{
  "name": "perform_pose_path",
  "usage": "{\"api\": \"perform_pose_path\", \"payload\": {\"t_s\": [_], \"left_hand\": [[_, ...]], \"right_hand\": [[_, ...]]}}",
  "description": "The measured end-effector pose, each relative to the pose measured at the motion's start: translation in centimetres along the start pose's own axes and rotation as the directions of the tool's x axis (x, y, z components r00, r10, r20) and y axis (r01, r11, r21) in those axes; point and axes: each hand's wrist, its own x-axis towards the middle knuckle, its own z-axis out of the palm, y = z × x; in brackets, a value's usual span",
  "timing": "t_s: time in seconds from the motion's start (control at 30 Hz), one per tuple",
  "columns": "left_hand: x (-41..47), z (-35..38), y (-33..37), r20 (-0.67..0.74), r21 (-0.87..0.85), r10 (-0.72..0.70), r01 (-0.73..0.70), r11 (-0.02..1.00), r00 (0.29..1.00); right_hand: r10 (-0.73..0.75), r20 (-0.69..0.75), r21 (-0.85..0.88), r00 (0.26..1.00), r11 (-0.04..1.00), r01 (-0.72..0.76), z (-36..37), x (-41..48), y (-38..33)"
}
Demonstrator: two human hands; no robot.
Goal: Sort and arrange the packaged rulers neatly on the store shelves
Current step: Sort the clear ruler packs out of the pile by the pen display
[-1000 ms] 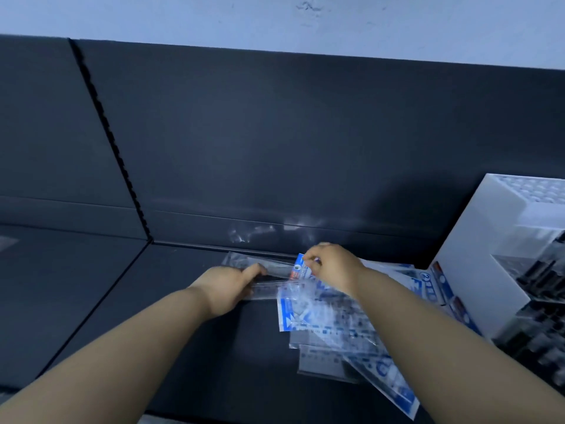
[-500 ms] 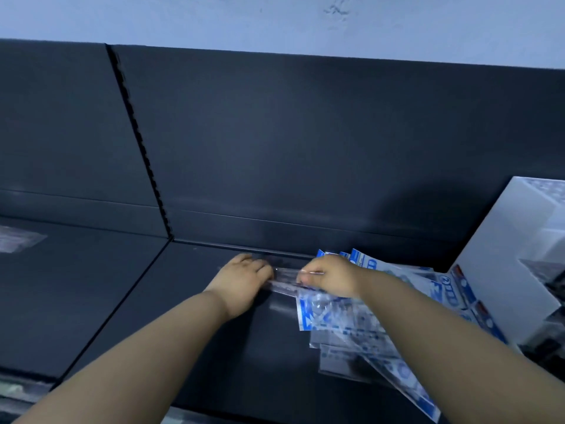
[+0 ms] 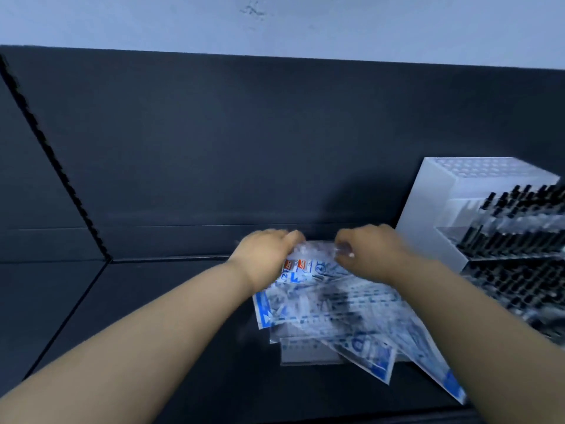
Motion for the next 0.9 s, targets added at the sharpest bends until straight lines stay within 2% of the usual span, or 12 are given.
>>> {"api": "perform_pose_path", "payload": {"t_s": [0.2, 0.33, 0.37, 0.43, 0.57, 0.7, 0.9], "left_hand": [[-5.8, 3.4, 4.2, 0.214, -0.011, 0.157, -0.158, 0.987, 0.964], [-8.2, 7.6, 4.4, 0.121, -0.058, 0.234, -0.228, 0.972, 0.965], [-8.3, 8.2, 4.4, 0.079, -0.051, 0.236, -0.232, 0.971, 0.969], [-8.0, 8.7, 4.4, 0.014, -0.041, 0.232, -0.231, 0.972, 0.973], [-7.5, 8.6, 4.3, -0.104, 0.023, 0.184, -0.183, 0.983, 0.977], [-8.5, 9.9, 4.5, -0.188, 0.031, 0.046, -0.041, 0.999, 0.981], [-9.4, 10.4, 5.4, -0.164, 0.001, -0.05, 0.051, 0.999, 0.985]], "right_hand": [[-0.055, 0.181, 0.114, 0.982, 0.993, 0.035, 4.9, -7.4, -1.4], [-0.092, 0.029, 0.082, 0.995, 0.993, 0.089, 9.7, -8.9, -3.4], [-0.1, 0.05, 0.053, 0.994, 0.994, 0.097, 10.0, -8.7, -3.6], [-0.071, 0.01, 0.012, 0.997, 0.997, 0.071, 10.4, -8.4, -3.8], [-0.014, -0.055, 0.071, 0.998, 0.997, 0.018, 10.6, -8.4, -4.4], [0.042, -0.111, 0.162, 0.993, 0.986, -0.024, 11.6, -8.9, -5.7], [0.108, -0.196, 0.257, 0.975, 0.965, -0.056, 13.2, -9.7, -6.4]]}}
